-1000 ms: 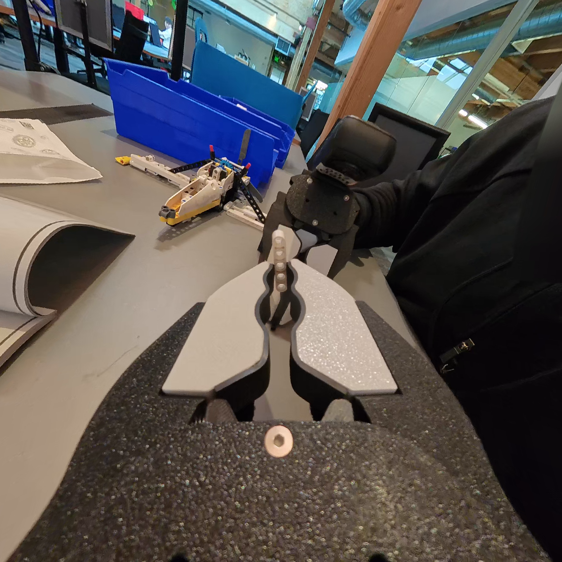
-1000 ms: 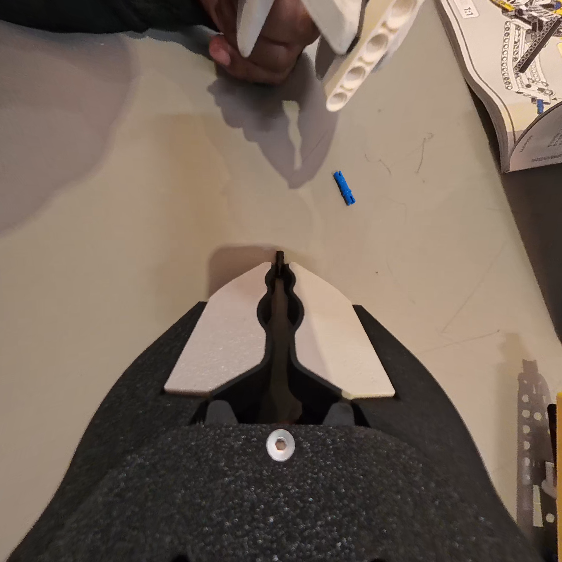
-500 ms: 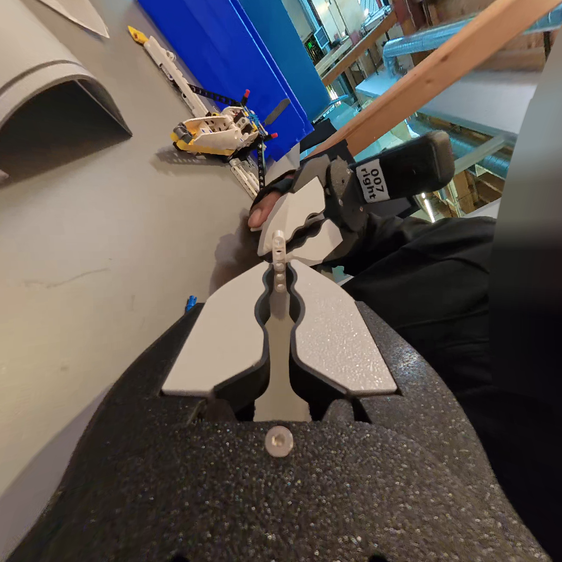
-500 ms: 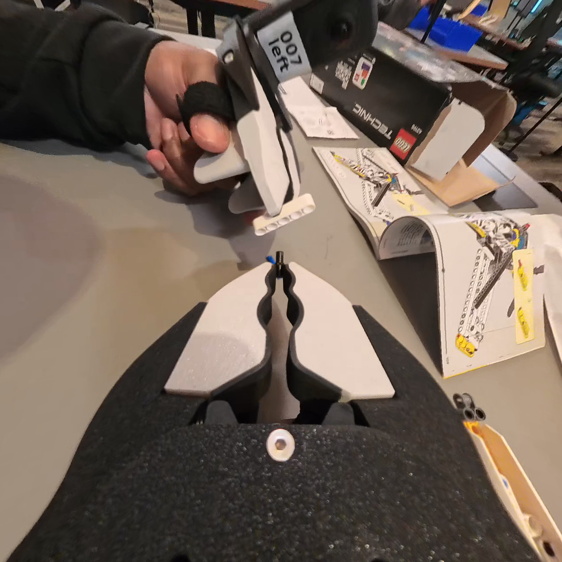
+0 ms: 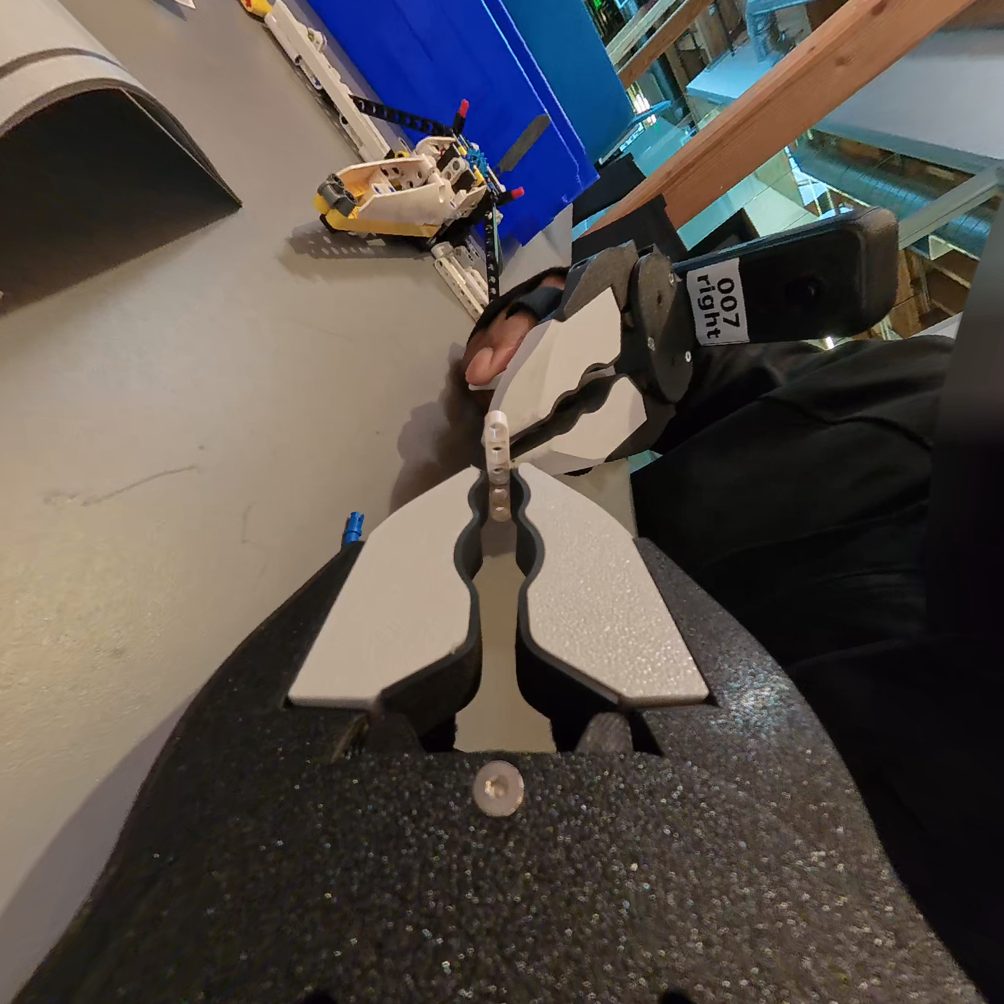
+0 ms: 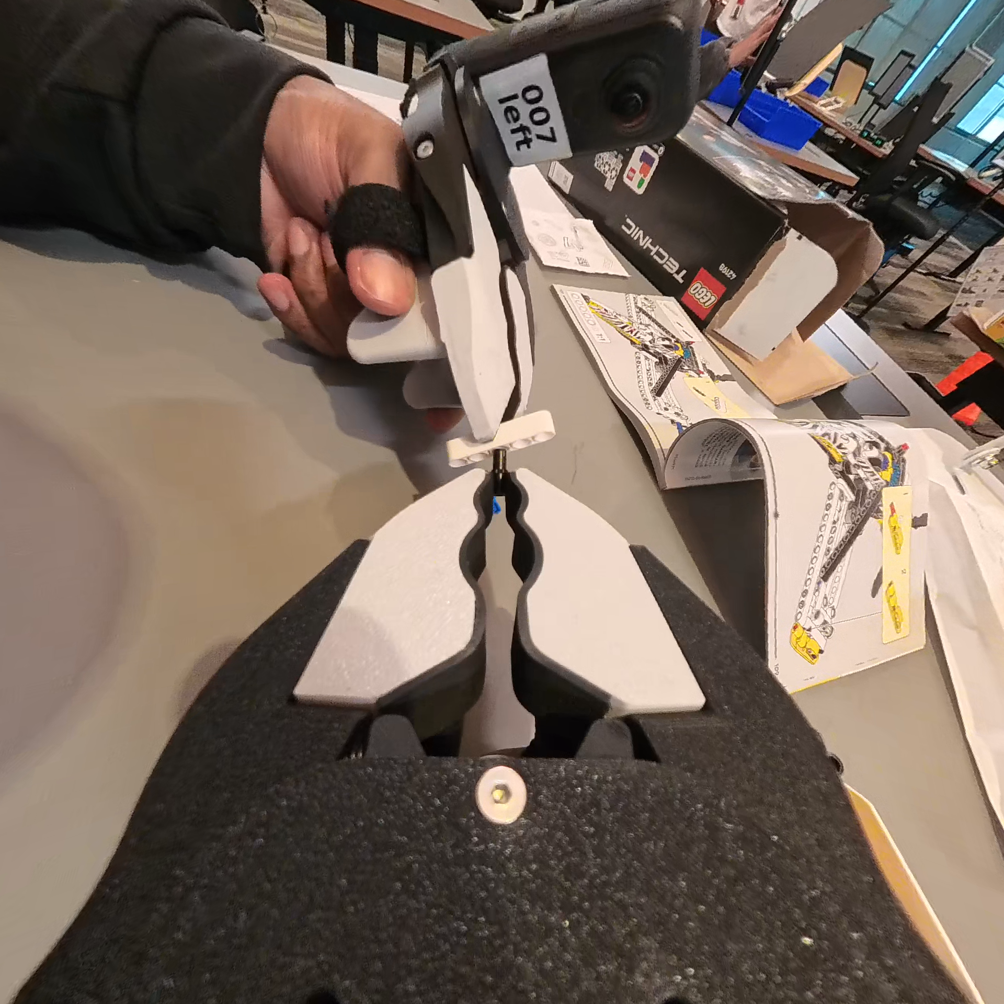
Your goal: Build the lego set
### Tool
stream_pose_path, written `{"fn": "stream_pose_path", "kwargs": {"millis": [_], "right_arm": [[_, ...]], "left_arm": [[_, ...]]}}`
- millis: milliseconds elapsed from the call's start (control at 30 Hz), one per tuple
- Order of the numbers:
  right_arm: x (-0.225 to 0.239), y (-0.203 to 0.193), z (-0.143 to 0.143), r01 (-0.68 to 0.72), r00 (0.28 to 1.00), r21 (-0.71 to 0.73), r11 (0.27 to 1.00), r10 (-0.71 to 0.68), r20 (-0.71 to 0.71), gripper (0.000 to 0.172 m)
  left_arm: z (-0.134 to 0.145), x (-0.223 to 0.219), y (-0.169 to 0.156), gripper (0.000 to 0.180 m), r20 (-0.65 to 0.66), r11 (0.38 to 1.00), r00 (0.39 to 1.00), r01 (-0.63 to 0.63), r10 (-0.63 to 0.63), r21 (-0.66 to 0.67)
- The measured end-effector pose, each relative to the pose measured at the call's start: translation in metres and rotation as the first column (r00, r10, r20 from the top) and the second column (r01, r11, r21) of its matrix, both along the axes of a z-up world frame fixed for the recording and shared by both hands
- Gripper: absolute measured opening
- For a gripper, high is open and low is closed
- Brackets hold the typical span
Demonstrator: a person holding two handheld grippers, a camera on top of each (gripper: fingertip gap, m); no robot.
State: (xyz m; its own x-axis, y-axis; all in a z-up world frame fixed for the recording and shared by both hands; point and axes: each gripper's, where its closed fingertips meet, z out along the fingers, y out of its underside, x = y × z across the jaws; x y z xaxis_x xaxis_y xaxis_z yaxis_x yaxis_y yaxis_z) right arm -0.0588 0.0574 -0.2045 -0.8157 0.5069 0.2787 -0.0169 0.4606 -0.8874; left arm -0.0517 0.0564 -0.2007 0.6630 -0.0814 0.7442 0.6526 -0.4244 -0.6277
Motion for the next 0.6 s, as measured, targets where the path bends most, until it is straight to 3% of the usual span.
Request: {"fn": "stream_pose_path", "kwargs": {"millis": [300, 433, 600], "right_arm": [[0.001, -0.002, -0.008, 0.004, 1.0, 0.084, 0.996, -0.002, -0.025, 0.003], [0.002, -0.002, -0.012, 0.013, 0.997, 0.157, 0.987, -0.001, -0.074, 0.003], [0.004, -0.003, -0.012, 0.032, 0.983, 0.242, 0.97, 0.013, -0.181, 0.003]], "left_arm": [[-0.01, 0.001, -0.002, 0.007, -0.111, 0.998, 0.994, 0.014, -0.021, -0.061], [-0.016, 0.002, -0.002, 0.007, -0.188, 0.995, 0.981, 0.017, -0.036, -0.099], [-0.018, 0.003, -0.002, 0.007, -0.19, 0.994, 0.981, 0.027, -0.048, -0.11]]}}
